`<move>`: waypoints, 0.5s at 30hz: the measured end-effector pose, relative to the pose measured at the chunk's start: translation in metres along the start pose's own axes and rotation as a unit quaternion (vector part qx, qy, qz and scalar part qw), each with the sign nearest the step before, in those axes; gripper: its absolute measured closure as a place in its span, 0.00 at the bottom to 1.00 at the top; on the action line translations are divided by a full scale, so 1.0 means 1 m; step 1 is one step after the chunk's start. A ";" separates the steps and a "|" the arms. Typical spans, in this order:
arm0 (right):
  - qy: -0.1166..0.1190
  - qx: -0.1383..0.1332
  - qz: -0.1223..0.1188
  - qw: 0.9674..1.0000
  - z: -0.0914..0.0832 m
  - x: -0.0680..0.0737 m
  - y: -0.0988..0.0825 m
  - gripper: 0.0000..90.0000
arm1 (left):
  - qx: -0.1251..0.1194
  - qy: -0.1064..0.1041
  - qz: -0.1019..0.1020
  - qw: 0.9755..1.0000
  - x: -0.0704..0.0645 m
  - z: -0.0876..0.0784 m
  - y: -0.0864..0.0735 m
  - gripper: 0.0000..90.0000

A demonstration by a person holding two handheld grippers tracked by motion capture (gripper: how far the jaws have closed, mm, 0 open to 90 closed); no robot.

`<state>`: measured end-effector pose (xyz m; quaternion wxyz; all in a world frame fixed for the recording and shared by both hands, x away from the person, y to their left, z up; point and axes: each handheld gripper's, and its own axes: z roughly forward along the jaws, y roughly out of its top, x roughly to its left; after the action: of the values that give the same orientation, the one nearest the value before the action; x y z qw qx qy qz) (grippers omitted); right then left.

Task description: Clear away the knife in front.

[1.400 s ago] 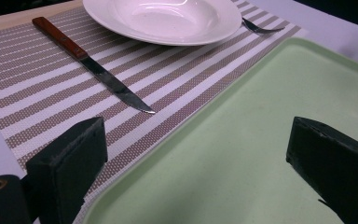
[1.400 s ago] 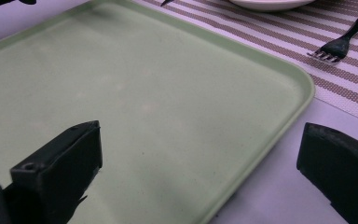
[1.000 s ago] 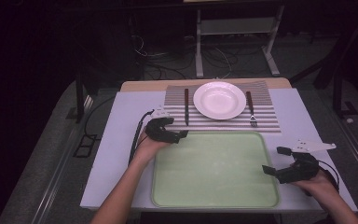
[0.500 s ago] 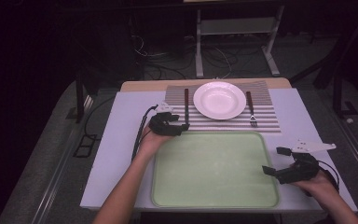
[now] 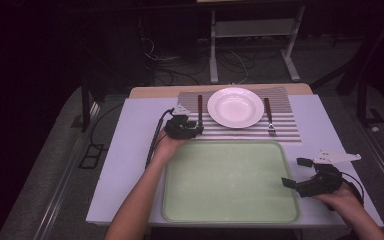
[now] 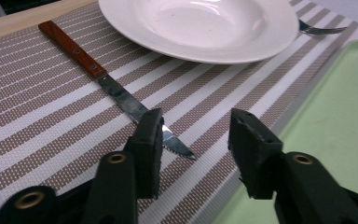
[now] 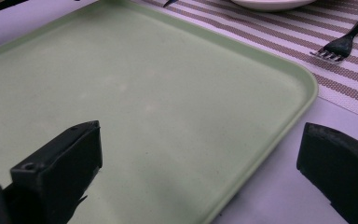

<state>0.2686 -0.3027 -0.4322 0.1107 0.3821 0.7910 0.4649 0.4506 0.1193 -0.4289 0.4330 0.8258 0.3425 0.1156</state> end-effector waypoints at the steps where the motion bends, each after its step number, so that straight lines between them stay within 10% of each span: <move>1: 0.001 0.000 0.000 1.000 0.000 0.000 0.000 0.00 | 0.003 0.001 0.000 1.000 0.001 0.002 0.001 0.73; 9: 0.002 0.000 0.001 1.000 0.000 0.000 0.000 0.00 | 0.019 0.003 0.002 1.000 0.008 0.014 0.011 0.99; 15: 0.002 -0.001 0.001 1.000 0.000 0.000 0.000 0.00 | 0.031 0.004 -0.005 1.000 0.015 0.024 0.016 0.99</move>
<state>0.2686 -0.3033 -0.4323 0.1090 0.3821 0.7904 0.4662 0.4808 0.1077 -0.4316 0.4066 0.8362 0.3522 0.1064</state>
